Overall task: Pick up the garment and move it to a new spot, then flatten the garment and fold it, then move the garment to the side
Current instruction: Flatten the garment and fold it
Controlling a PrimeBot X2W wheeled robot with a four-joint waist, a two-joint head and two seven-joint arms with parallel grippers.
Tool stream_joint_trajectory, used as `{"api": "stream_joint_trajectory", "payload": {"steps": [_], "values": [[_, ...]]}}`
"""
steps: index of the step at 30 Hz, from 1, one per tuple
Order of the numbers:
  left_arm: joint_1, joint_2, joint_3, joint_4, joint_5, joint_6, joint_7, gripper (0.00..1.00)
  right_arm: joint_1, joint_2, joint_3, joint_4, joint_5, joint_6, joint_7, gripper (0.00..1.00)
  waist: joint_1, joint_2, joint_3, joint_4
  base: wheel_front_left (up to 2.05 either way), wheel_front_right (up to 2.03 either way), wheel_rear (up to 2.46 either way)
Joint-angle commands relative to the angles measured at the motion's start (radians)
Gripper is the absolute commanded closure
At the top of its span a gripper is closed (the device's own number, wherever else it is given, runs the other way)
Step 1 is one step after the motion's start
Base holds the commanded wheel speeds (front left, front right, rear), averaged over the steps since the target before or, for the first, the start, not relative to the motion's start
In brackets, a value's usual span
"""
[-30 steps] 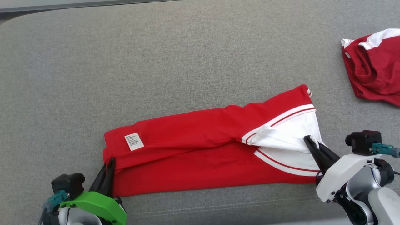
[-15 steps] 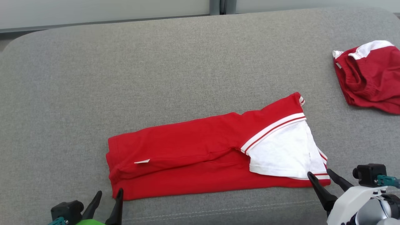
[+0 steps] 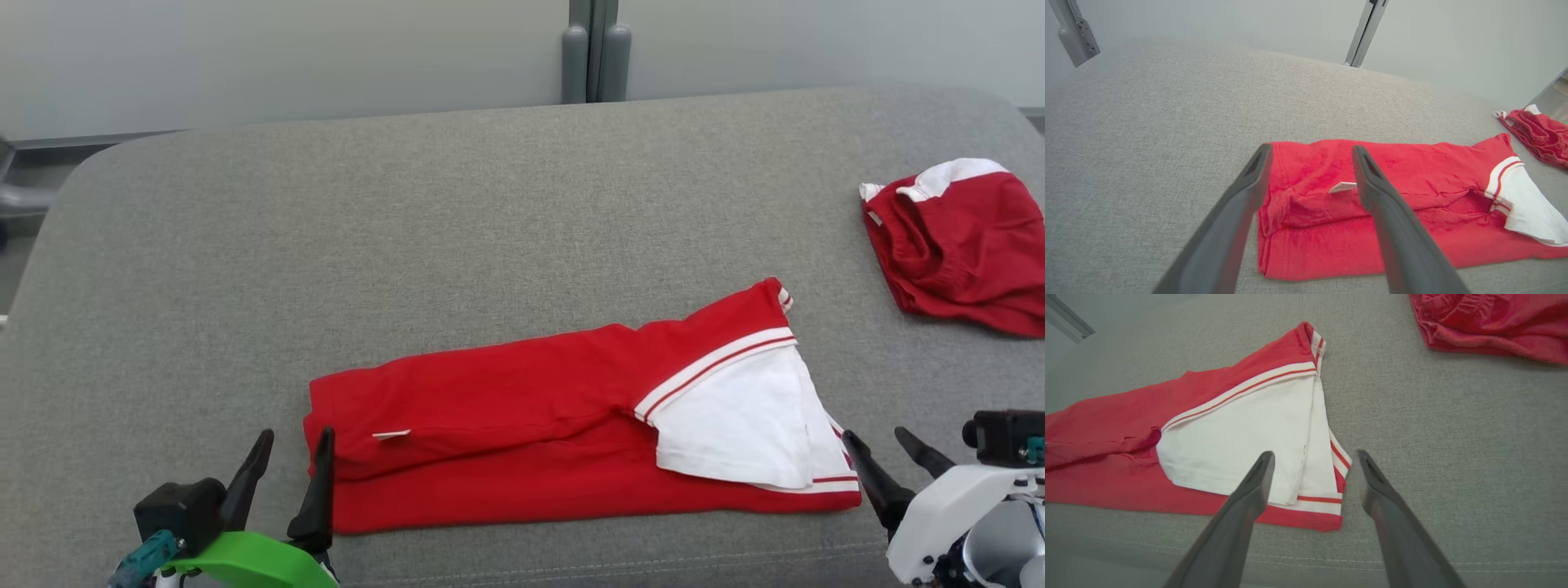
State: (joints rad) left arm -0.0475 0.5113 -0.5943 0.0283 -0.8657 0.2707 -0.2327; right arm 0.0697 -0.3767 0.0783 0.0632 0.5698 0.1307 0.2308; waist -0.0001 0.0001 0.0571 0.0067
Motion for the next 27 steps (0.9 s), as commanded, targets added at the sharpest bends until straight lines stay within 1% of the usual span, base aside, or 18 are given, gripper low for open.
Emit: {"api": "stream_joint_trajectory", "payload": {"steps": [1,6,11,21,27], "values": [[-0.011,-0.001,-0.002,-0.002,0.01,0.006,0.001,0.0,-0.012,0.003,-0.004,0.003,-0.009,0.0,0.004,0.0,0.0001,-0.0001,-0.017,0.018,0.0,0.0,0.0],[-0.042,0.003,0.0,-0.008,0.032,0.024,0.004,0.0,-0.088,0.019,-0.033,0.051,-0.023,0.0,0.09,0.0,0.0001,-0.0001,-0.032,0.052,0.0,0.0,0.0],[-0.05,0.002,0.009,-0.023,0.034,0.038,0.0,0.0,-0.174,0.036,-0.052,0.161,-0.029,0.0,0.168,0.0,0.0001,-0.0001,-0.024,0.103,0.0,0.0,0.0],[-0.055,-0.001,0.023,-0.052,0.036,0.044,-0.008,0.0,-0.326,0.071,-0.121,0.42,-0.034,0.0,0.206,0.0,0.0001,-0.0001,0.03,0.217,0.0,0.0,0.0],[-0.058,-0.001,0.027,-0.067,0.04,0.043,-0.01,0.0,-0.373,0.079,-0.15,0.555,-0.059,0.0,0.244,0.0,0.0001,-0.0001,0.041,0.258,0.0,0.0,0.0]]}}
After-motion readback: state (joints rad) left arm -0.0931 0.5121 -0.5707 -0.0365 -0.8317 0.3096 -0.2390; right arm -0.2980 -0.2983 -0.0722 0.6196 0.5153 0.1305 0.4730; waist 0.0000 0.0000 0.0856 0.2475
